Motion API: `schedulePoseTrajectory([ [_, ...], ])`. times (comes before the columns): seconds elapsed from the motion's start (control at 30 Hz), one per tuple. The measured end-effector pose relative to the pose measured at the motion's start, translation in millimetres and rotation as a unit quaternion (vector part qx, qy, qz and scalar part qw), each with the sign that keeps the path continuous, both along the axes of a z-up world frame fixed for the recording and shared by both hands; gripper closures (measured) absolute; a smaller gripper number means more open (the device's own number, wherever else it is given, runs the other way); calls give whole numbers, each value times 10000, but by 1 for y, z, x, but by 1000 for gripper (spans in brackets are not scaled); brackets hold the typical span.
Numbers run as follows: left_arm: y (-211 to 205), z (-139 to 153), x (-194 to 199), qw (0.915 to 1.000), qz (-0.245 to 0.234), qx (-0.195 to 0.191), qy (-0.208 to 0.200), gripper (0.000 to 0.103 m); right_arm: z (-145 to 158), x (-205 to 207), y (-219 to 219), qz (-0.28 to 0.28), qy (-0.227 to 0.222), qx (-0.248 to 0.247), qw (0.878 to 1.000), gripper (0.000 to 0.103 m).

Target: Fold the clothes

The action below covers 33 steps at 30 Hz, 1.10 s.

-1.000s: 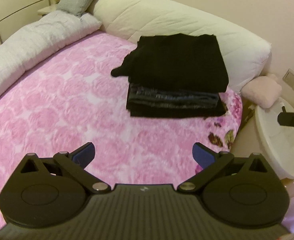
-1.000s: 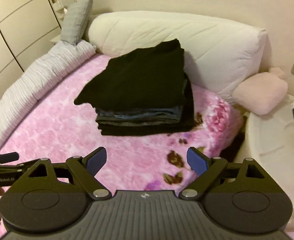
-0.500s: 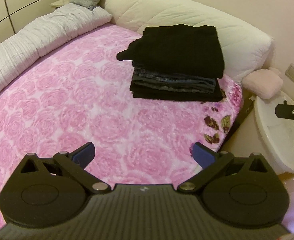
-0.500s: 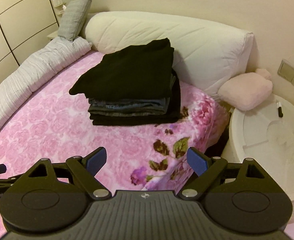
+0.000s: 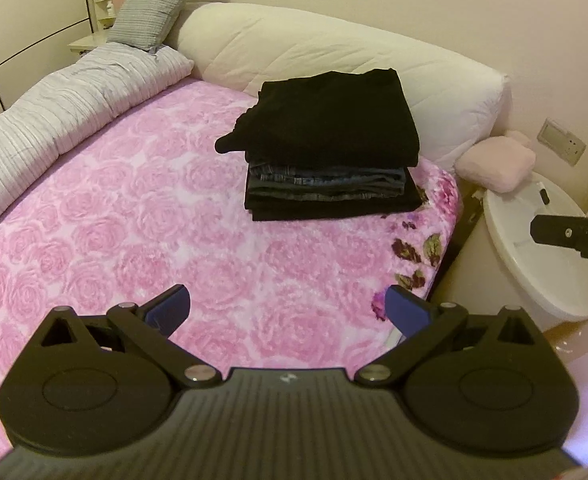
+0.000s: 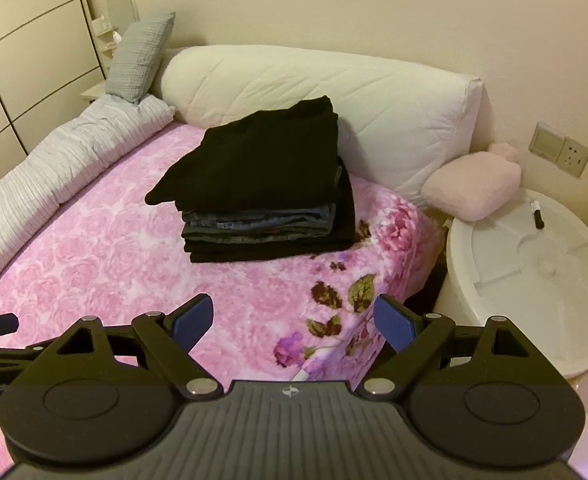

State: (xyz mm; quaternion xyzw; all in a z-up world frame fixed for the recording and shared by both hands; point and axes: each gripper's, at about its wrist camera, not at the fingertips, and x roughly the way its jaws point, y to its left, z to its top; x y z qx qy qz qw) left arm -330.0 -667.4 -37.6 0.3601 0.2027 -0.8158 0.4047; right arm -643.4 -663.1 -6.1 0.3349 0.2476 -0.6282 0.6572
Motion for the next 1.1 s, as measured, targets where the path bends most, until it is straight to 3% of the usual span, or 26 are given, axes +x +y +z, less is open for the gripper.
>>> schedulePoseTrajectory([
  [0.57, 4, 7, 34, 9995, -163, -253, 84, 1, 2, 43, 27, -103, 21, -114, 9999, 14],
  [1.1, -9, 9, 36, 9977, -6, -39, 672, 1, 10, 56, 27, -122, 180, -204, 9996, 14],
])
